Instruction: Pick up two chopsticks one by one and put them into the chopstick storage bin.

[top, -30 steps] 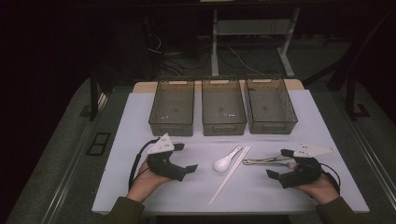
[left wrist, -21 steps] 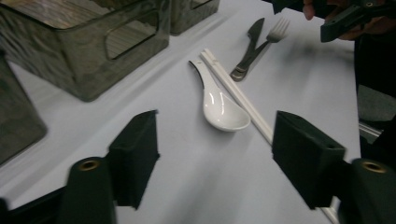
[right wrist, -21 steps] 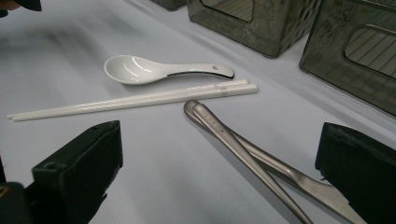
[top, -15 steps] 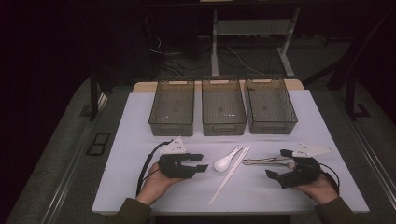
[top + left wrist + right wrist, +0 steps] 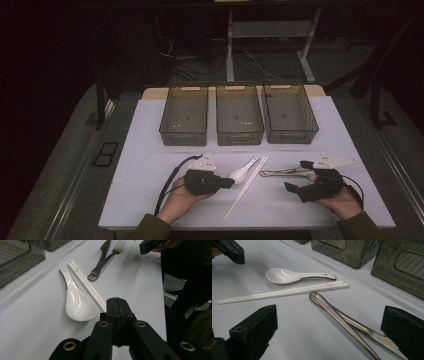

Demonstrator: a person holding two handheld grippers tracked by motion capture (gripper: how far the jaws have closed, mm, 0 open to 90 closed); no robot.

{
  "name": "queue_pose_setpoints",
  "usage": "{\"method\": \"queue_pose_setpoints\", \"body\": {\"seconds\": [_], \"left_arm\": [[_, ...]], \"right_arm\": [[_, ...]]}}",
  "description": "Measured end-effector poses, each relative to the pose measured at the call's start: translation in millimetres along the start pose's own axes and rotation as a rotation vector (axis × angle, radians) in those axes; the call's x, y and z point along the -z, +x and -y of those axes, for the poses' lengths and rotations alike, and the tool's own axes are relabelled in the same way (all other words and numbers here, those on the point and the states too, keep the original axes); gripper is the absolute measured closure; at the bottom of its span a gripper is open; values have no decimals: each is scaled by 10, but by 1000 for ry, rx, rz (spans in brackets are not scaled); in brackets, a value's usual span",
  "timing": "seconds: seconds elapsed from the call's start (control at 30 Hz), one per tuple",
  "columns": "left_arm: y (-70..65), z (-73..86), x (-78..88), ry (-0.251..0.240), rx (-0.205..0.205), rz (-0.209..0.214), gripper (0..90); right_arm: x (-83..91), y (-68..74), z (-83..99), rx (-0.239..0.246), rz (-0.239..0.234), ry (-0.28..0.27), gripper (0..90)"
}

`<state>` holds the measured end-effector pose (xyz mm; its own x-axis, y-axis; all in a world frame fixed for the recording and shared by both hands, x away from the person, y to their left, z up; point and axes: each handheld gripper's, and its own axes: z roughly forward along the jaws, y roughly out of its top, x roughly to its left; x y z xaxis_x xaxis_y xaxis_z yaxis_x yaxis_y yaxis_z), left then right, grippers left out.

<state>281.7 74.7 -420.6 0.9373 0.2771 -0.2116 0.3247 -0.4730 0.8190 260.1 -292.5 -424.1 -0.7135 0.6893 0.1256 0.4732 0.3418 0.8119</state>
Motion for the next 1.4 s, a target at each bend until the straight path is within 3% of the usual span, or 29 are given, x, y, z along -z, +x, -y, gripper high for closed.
{"method": "queue_pose_setpoints", "body": {"seconds": [0.5,0.53,1.4], "left_arm": [[-109,39,-361,103,-21,24,889],[-101,38,-373,115,-43,24,889],[-108,83,-439,169,-56,0,890]], "right_arm": [[-8,5,0,-4,3,7,7],[-8,5,0,-4,3,7,7],[3,0,1,-7,8,6,7]]}}
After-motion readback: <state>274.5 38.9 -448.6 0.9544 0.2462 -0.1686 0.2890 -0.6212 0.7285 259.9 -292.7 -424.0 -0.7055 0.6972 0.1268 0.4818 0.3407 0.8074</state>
